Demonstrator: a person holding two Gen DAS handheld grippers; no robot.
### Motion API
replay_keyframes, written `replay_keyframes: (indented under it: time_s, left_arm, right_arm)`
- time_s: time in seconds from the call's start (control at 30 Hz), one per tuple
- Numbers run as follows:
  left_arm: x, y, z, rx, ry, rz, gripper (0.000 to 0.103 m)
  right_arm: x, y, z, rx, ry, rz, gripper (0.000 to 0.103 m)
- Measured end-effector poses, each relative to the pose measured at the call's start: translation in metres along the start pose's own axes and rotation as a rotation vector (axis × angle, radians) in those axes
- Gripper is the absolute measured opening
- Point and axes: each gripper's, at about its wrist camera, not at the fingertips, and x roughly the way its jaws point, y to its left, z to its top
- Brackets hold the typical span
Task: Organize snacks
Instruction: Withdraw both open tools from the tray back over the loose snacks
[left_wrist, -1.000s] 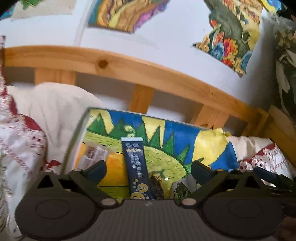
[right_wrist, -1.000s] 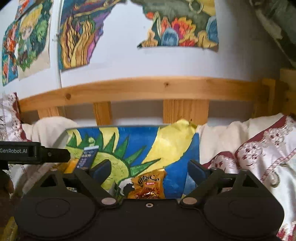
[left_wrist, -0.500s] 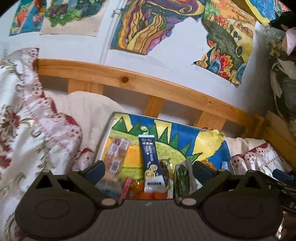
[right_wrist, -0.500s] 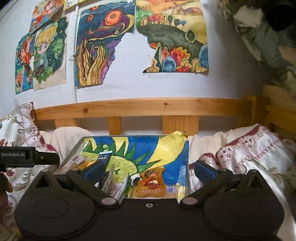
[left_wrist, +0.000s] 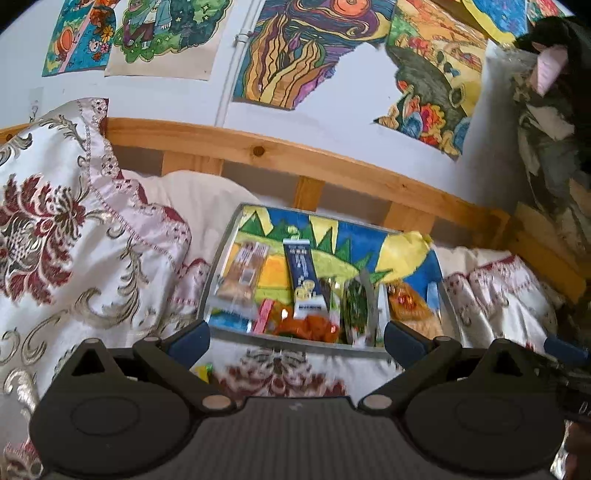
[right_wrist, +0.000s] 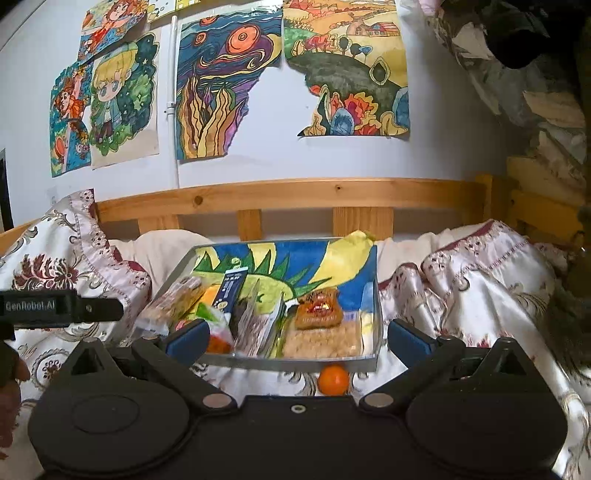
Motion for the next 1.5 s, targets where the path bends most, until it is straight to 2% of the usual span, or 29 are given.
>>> replay_keyframes:
  time_s: [0.2, 0.47, 0.77, 1.2, 1.5]
  left_arm:
    - [-0.013, 0.003, -0.02, 0.051, 0.02, 0.011, 0.102]
    - [-0.023, 0.007, -0.039, 0.06, 0.056, 0.02, 0.102]
    - [-0.021, 0.01, -0.049, 0.056, 0.09, 0.038, 0.102]
    - [-0.012, 0.016, -0.062, 0.034, 0.152, 0.081, 0.102]
    - [-0.008, 0.014, -0.062, 0.048, 0.17, 0.084, 0.102]
  right_arm:
    - [-0.014, 0.005, -0.015, 0.011, 0.028, -0.004, 0.102]
    - [-0.018, 0.013, -0.03, 0.018, 0.066, 0.003, 0.102]
    - [-0.014, 0.018, -0.04, 0.01, 0.094, 0.02, 0.102]
    - [0.002, 0.014, -0.055, 0.041, 0.184, 0.031, 0.102]
    - [0.008, 0.013, -0.057, 0.046, 0.213, 0.036, 0.102]
